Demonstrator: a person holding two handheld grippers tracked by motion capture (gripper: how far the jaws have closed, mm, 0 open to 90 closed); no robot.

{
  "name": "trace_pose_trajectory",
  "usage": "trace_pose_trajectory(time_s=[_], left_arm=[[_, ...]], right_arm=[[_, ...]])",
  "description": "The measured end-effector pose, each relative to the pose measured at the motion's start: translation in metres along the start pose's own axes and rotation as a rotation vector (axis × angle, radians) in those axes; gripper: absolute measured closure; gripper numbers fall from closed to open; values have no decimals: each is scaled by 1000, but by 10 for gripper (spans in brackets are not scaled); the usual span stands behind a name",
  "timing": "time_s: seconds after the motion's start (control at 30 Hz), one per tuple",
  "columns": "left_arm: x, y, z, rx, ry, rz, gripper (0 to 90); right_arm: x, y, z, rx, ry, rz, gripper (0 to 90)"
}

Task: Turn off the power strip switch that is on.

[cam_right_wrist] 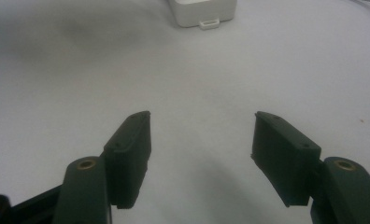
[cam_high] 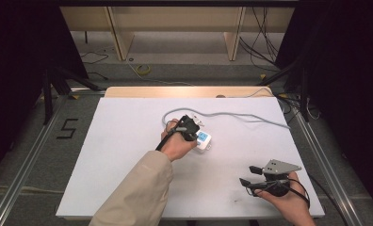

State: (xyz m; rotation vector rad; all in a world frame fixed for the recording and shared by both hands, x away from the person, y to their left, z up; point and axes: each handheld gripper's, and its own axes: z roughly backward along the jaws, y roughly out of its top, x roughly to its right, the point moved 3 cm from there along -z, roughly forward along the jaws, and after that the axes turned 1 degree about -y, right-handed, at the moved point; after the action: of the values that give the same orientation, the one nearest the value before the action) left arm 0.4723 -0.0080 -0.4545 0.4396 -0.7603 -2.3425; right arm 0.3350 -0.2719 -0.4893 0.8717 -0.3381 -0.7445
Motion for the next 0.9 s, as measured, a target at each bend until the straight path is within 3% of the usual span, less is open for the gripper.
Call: trace_pose_trajectory(time_s=[0.53, 0.8, 0.9], left_arm=[[-4, -18, 30, 67, -38, 52, 693], [-3, -31, 44, 88, -51, 71, 532], [-4, -37, 48, 111, -20, 37, 415]], right_arm=[[-1, 0, -1, -3, 1, 4, 384], [-1, 0, -1, -5, 1, 5, 384], [-1, 0, -1, -5, 2, 5, 384]])
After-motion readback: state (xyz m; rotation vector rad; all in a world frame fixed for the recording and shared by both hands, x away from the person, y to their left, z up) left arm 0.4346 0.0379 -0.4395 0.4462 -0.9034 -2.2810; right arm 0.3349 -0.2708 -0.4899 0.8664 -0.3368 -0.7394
